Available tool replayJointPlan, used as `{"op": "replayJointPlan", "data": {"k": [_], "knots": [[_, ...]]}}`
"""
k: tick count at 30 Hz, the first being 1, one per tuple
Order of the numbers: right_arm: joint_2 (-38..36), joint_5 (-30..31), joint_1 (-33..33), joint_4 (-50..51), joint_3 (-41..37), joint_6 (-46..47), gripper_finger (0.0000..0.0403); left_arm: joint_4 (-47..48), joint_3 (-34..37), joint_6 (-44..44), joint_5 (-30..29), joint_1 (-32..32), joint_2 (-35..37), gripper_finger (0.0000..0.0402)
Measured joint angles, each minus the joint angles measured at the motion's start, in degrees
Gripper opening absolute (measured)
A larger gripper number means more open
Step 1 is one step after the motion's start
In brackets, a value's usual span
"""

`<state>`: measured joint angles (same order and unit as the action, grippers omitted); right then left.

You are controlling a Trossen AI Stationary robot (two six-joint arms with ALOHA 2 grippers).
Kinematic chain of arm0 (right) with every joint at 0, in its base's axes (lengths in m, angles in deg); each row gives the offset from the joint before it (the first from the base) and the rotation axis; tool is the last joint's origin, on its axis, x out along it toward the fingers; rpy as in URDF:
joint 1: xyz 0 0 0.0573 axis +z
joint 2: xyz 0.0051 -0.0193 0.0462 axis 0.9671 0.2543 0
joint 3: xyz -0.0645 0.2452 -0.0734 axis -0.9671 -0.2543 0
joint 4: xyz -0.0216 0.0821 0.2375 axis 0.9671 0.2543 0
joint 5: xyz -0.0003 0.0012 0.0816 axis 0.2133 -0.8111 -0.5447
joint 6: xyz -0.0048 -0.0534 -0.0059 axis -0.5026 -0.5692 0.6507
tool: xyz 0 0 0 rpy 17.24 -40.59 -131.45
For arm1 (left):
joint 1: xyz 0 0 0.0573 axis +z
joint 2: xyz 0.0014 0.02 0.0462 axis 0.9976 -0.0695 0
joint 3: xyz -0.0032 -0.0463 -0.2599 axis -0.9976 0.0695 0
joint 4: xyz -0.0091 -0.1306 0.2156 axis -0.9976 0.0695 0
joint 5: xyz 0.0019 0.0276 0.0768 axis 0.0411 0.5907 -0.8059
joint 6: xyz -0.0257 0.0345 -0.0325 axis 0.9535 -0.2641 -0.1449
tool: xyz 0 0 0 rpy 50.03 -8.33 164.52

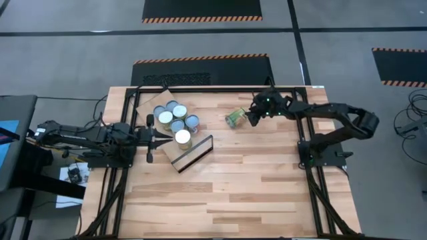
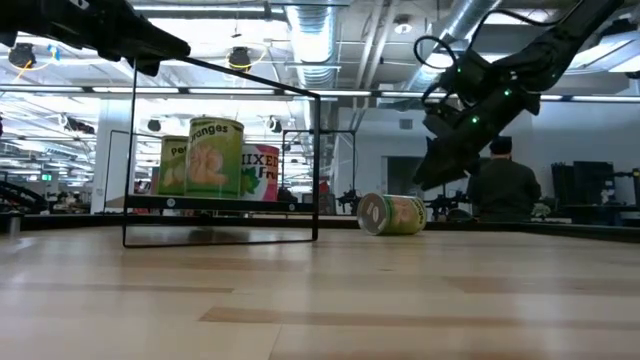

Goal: Pick and place cans onto a shelf
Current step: Put the top large canned oranges on the shelf

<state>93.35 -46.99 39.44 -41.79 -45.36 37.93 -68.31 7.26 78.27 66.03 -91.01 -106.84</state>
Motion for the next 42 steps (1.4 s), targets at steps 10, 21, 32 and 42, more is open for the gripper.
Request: {"op": "replayJointPlan", "data": {"k": [10,21,32,42], "knots": [[8.7,-9.0,-5.4,-6.1,0.0,0.0,0.0199,0.1,0.0,-0.4,0.0,0.0,0.0,0.0031],[15.5,-14.8,-5.4,-14.9,0.0,-1.3,0.0099,0.2,0.0,-0.4,0.0,0.0,0.0,0.0031],[14.3,-16.3,-6.3,-18.8,0.2,-5.7,0.0143,1.7,-0.1,-0.4,0.0,0.0,0.0,0.0031],[20.2,-21.4,-8.9,-15.3,8.5,-12.0,0.0199,1.7,-0.1,-1.1,0.0,0.0,0.0,0.0031]]}}
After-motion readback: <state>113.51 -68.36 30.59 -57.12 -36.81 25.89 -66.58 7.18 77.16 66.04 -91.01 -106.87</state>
